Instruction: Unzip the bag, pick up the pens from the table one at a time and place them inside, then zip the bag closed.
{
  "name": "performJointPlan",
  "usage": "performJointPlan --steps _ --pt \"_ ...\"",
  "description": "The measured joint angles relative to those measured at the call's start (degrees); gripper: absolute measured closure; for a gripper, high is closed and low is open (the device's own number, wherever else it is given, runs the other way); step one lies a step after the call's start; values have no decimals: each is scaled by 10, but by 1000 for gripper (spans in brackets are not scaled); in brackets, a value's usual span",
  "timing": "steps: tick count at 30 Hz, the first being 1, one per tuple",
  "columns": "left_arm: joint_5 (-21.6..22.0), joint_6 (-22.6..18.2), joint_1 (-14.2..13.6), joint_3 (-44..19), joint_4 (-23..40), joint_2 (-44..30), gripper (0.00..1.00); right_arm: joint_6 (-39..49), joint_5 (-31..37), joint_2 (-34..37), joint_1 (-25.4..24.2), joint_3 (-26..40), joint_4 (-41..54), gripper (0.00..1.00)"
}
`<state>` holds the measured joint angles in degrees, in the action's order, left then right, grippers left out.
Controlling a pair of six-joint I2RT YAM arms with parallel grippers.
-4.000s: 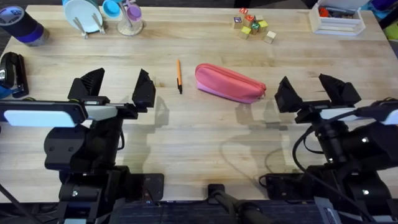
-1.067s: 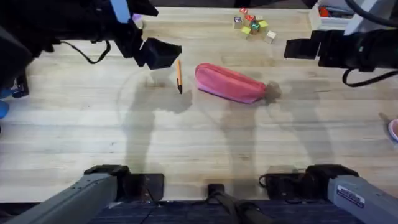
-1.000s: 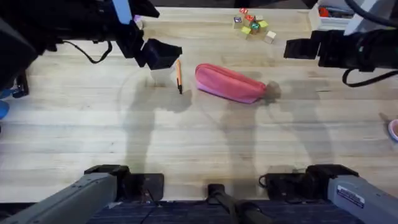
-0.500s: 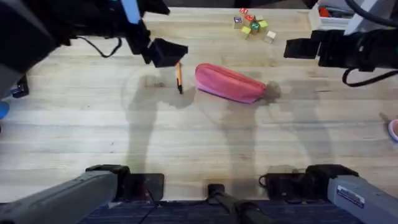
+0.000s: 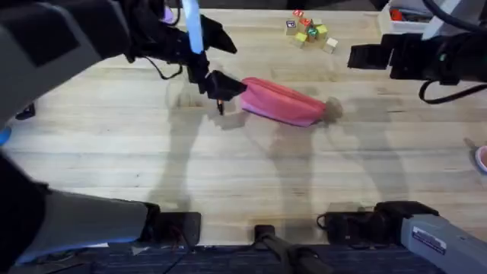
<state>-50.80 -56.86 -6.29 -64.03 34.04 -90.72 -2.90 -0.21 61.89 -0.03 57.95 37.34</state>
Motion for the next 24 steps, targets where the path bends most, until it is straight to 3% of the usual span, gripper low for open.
performJointPlan --steps 11,24 --pt "-21 -3 -27 0 -52 -101 8 8 0 0 0 0 0 5" --pt "-32 -2 -30 0 -94 -150 17 10 0 0 0 0 0 5"
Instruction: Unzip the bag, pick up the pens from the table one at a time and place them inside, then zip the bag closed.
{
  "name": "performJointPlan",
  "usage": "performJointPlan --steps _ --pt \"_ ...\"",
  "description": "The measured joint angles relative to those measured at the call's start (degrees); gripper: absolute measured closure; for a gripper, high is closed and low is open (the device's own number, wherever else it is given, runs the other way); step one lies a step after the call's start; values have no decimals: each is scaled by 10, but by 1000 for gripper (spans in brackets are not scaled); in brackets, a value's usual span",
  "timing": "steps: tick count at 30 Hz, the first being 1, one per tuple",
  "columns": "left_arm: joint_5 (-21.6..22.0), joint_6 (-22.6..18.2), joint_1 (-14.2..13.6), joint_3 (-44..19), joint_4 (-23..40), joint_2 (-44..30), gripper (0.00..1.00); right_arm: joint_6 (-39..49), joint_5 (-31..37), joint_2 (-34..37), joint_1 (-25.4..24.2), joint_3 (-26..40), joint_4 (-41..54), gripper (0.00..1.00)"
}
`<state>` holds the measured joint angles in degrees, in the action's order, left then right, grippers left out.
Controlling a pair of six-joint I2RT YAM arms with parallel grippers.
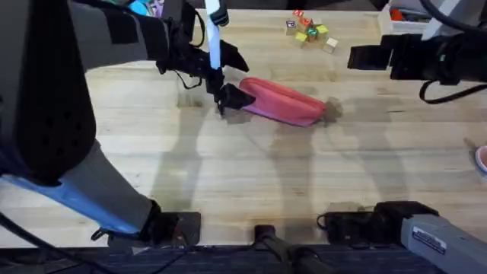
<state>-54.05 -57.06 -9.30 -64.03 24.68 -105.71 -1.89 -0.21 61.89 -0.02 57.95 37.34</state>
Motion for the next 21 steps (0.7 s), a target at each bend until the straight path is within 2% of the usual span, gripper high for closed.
performJointPlan --steps 1,4,5,9,10,15,21 --pt "-3 -1 0 0 -5 -1 46 0 0 0 0 0 0 5" --pt "-15 0 0 0 -18 -1 235 0 0 0 0 0 0 6" --pt "-18 -1 0 0 -18 -1 329 0 0 0 0 0 0 5" --pt "-26 -1 -4 0 -15 -1 869 0 0 0 0 0 0 5" --pt "-25 -2 -5 0 -13 -1 933 0 0 0 0 0 0 5" --pt "-25 -2 -5 0 -12 -1 956 -9 -7 0 0 0 8 5" --pt "-25 -2 -5 0 -12 -1 958 -33 -48 0 0 0 89 5"
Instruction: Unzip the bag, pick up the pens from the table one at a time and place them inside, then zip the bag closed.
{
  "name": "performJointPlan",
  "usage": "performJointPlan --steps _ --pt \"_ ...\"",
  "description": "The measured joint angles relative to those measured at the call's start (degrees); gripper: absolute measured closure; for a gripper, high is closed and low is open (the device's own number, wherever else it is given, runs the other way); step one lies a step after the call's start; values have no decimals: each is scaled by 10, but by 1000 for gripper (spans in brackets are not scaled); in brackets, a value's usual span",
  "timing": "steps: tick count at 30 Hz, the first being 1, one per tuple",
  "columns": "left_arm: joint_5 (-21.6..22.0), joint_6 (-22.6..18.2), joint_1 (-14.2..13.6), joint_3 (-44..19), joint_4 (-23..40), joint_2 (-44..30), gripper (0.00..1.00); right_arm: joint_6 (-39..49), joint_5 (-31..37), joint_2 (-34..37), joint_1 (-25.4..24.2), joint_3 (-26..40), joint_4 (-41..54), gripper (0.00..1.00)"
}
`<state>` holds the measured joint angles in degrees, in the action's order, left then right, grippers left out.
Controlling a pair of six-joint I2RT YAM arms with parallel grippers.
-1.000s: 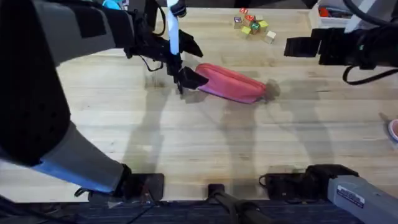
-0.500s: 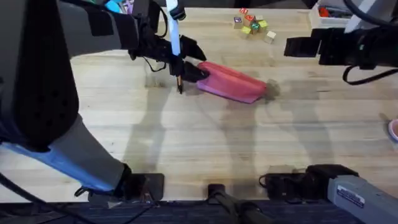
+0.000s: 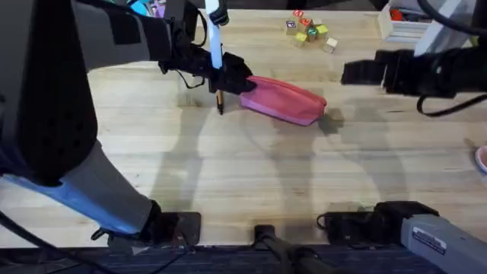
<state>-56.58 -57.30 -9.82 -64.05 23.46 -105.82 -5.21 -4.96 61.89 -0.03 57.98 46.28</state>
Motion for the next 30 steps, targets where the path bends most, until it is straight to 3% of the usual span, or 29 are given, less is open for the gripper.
performJointPlan --steps 5,12,22,30 --pt "0 0 0 0 0 0 958 -8 -16 0 0 0 71 5" --pt "0 0 0 0 0 0 958 -27 -22 0 0 0 87 5" --pt "0 0 0 0 0 0 958 -229 -38 0 0 0 95 5" --pt "0 0 0 0 0 0 958 -296 -86 0 -2 0 95 6"
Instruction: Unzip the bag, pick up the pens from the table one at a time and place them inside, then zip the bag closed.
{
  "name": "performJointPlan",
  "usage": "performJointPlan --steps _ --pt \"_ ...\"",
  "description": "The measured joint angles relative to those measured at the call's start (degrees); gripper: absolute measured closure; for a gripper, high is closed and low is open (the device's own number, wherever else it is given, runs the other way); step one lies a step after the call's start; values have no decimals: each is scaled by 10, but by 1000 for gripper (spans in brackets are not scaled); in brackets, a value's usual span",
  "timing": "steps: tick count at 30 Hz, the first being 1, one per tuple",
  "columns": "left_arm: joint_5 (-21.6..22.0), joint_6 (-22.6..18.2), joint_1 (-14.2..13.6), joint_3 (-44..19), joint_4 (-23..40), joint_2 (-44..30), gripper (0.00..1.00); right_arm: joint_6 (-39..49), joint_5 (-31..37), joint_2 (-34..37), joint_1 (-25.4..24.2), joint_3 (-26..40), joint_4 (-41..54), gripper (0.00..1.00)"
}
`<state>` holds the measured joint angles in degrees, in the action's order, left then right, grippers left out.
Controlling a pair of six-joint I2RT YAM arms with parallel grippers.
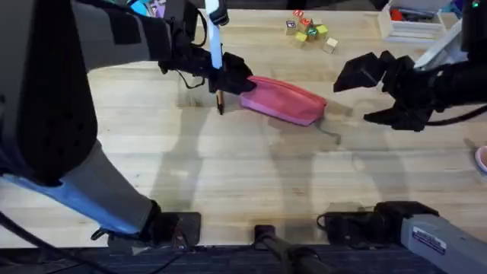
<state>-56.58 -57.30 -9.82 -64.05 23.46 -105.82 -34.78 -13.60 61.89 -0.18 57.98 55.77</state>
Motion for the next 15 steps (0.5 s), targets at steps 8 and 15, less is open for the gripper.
performJointPlan --steps 8,15 --pt "0 0 0 0 0 0 958 24 -95 0 -75 0 33 7" --pt "0 0 0 0 0 0 958 108 -188 -23 -154 -37 45 6"
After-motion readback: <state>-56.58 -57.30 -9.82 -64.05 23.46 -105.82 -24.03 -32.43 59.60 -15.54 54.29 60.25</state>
